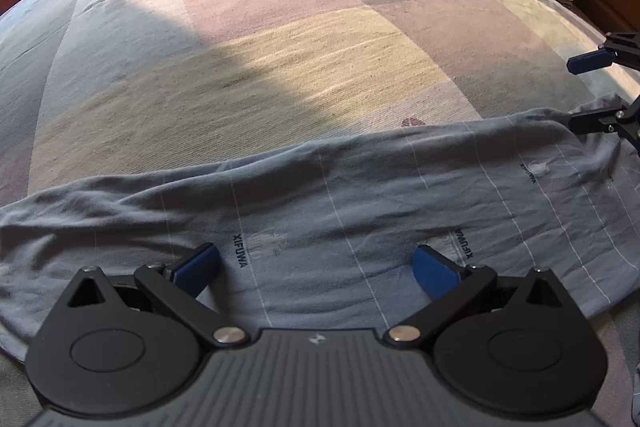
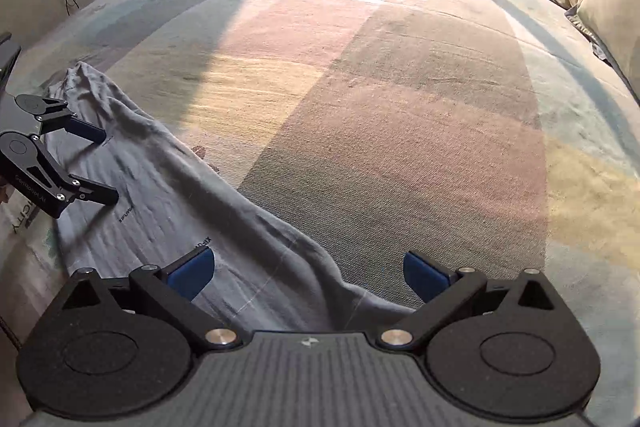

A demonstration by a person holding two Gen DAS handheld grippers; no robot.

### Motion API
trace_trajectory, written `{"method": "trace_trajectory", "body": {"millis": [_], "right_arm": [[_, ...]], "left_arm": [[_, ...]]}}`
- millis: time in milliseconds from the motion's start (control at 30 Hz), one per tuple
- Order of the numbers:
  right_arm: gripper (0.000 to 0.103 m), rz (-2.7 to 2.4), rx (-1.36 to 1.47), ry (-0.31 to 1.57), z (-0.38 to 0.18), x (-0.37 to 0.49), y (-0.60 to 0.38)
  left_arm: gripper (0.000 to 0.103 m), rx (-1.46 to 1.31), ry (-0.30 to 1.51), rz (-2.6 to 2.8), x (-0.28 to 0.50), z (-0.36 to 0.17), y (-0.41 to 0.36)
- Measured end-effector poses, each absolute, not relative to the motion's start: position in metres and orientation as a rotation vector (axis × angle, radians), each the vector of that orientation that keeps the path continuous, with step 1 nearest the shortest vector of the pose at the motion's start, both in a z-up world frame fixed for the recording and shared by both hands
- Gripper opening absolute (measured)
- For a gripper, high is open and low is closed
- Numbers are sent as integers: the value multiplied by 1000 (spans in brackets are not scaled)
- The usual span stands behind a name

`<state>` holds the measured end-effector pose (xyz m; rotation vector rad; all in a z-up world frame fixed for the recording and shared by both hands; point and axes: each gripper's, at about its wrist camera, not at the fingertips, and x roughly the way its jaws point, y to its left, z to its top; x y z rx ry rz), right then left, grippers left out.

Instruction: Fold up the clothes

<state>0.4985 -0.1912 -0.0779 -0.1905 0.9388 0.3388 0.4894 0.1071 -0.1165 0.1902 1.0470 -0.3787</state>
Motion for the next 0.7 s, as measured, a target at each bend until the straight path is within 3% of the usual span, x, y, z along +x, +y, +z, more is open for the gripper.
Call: {"method": "trace_trajectory", "body": {"millis": [33,67,267,333,567,700], "right_arm": [[87,335,-222,941,-78,502,-198],[84,331,-253,944,-79,505,-204],[80,319,-342,976,-87,512,-232],[72,336,-373,976,-92,507,-228],[70,379,-431,966,-97,494,-219],[49,459,-431,977,-95,489,-221]], "left_arm": [[102,191,1045,-379,489,-117,107],[102,191,1043,-380,489,-117,107],[102,189,1025,-363,486,-118,106],[102,189,1024,-361,486,-118,106],[102,194,1028,-365,488,-118,105],[102,194,1024,-363,487,-119,105]]}}
